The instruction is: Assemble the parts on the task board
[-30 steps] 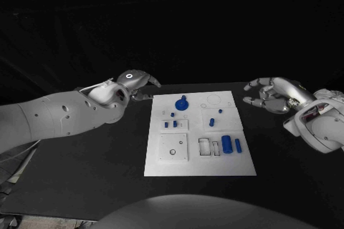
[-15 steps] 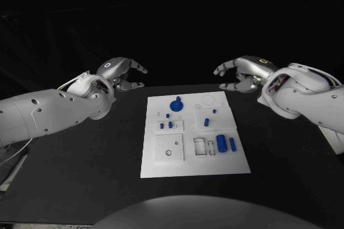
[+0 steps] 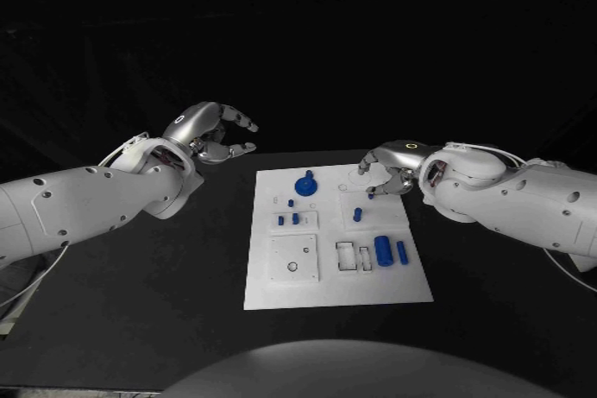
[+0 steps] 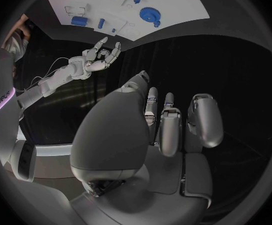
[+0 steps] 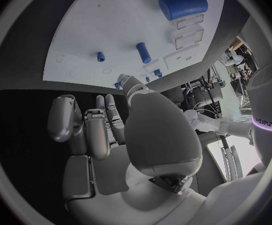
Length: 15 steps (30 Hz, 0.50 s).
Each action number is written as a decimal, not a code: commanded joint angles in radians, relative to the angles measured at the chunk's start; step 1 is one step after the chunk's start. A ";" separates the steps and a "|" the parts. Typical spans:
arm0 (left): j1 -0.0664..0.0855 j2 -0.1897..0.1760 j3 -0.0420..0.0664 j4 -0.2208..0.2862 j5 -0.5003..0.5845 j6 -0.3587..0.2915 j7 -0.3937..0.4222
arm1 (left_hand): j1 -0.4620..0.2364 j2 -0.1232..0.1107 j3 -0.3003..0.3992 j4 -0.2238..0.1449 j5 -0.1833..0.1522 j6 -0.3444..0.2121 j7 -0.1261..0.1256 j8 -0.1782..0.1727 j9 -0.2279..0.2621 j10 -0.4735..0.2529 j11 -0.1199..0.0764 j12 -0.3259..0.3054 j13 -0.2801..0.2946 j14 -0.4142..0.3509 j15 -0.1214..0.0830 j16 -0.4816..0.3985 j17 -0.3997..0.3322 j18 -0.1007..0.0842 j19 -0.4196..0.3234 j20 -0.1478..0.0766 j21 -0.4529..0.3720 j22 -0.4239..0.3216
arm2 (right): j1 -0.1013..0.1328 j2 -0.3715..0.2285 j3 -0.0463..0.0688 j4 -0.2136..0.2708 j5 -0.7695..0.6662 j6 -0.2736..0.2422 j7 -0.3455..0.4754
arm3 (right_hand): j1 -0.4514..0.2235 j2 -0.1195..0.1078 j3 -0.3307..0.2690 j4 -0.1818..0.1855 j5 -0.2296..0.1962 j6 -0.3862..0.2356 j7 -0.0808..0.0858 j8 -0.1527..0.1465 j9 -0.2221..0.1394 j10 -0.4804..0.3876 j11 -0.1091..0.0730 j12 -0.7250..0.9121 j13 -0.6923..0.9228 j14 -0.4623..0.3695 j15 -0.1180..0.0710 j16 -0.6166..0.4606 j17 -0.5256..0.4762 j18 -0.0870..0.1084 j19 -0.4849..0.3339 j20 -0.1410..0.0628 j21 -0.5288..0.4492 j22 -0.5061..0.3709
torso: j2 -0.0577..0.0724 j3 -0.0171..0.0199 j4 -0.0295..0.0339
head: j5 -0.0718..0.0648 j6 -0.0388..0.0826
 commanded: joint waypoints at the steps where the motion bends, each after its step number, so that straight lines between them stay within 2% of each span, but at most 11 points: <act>1: 0.002 -0.002 -0.001 0.007 0.045 -0.014 0.030 | 0.002 0.008 0.006 0.000 0.000 0.007 0.000 0.000 0.001 0.009 0.003 0.006 -0.001 0.060 0.002 0.003 0.029 0.000 0.022 0.000 0.005 0.181 | -0.007 0.006 0.001 -0.002 -0.050 0.068 -0.021 | -0.023 -0.003 -0.010 0.001 0.003 0.004 0.001 0.004 0.009 -0.010 0.002 0.007 -0.001 0.004 -0.003 -0.005 0.145 0.007 0.000 -0.005 -0.006 0.146 | -0.005 -0.0013 0.0034 | -0.007 0.000; 5: 0.002 -0.002 -0.002 0.007 0.046 -0.013 0.028 | 0.014 0.009 0.010 -0.002 -0.003 0.013 -0.003 -0.002 0.001 0.012 0.004 0.009 -0.001 0.060 0.003 0.004 0.030 0.000 0.022 0.000 0.006 0.181 | -0.013 0.010 0.001 -0.005 -0.054 0.087 -0.028 | -0.029 -0.004 -0.011 0.003 0.003 0.005 0.000 0.004 0.013 -0.015 0.004 0.008 -0.002 0.003 -0.001 -0.006 0.143 0.007 0.000 -0.005 -0.007 0.146 | -0.007 -0.0025 0.0018 | -0.007 0.000; 8: 0.001 -0.001 -0.004 0.007 0.046 -0.010 0.028 | 0.014 0.009 0.010 -0.002 -0.003 0.013 -0.003 -0.002 0.001 0.012 0.004 0.009 -0.002 0.060 0.003 0.004 0.029 0.000 0.022 0.000 0.005 0.181 | -0.017 0.012 0.001 -0.006 -0.057 0.104 -0.035 | -0.028 -0.002 -0.007 0.000 0.017 0.013 -0.002 0.007 0.019 -0.018 0.003 0.011 -0.003 0.002 -0.001 -0.006 0.142 0.007 -0.001 -0.005 -0.008 0.147 | -0.007 -0.0011 0.0019 | -0.010 0.000; 11: 0.001 0.000 -0.005 0.007 0.047 -0.007 0.030 | 0.016 0.010 0.011 -0.003 -0.003 0.014 -0.003 -0.003 0.001 0.013 0.004 0.009 -0.002 0.060 0.003 0.003 0.028 0.000 0.022 0.000 0.004 0.181 | -0.020 0.015 0.001 -0.009 -0.062 0.121 -0.044 | -0.025 0.000 0.004 -0.008 0.054 0.026 -0.006 0.009 0.027 -0.011 0.001 0.022 -0.004 0.000 -0.002 -0.006 0.140 0.007 0.001 -0.005 -0.006 0.150 | -0.007 -0.0007 0.0017 | -0.012 0.000; 13: 0.000 0.002 -0.006 0.008 0.047 -0.005 0.031 | 0.021 0.010 0.013 -0.003 -0.002 0.014 -0.002 -0.004 0.000 0.013 0.004 0.010 -0.002 0.060 0.003 0.002 0.027 0.000 0.021 0.000 0.003 0.181 | -0.024 0.016 0.001 -0.011 -0.071 0.131 -0.054 | -0.018 0.000 0.019 -0.022 0.095 0.027 -0.007 0.003 0.031 -0.008 0.000 0.030 -0.005 -0.002 -0.004 -0.006 0.137 0.007 0.000 -0.007 -0.009 0.151 | -0.007 -0.0011 0.0020 | -0.012 0.000; 15: 0.000 0.003 -0.006 0.009 0.047 -0.002 0.032 | 0.025 0.010 0.014 -0.003 -0.002 0.014 -0.002 -0.005 0.000 0.013 0.004 0.010 -0.002 0.059 0.003 0.002 0.026 0.000 0.021 0.001 0.002 0.180 | -0.029 0.018 0.001 -0.014 -0.079 0.135 -0.062 | -0.011 -0.002 0.035 -0.037 0.132 0.020 -0.019 -0.007 0.033 -0.020 0.010 0.030 -0.008 -0.010 0.002 -0.013 0.129 0.008 -0.006 -0.004 -0.017 0.149 | -0.007 -0.0011 0.0027 | -0.013 0.000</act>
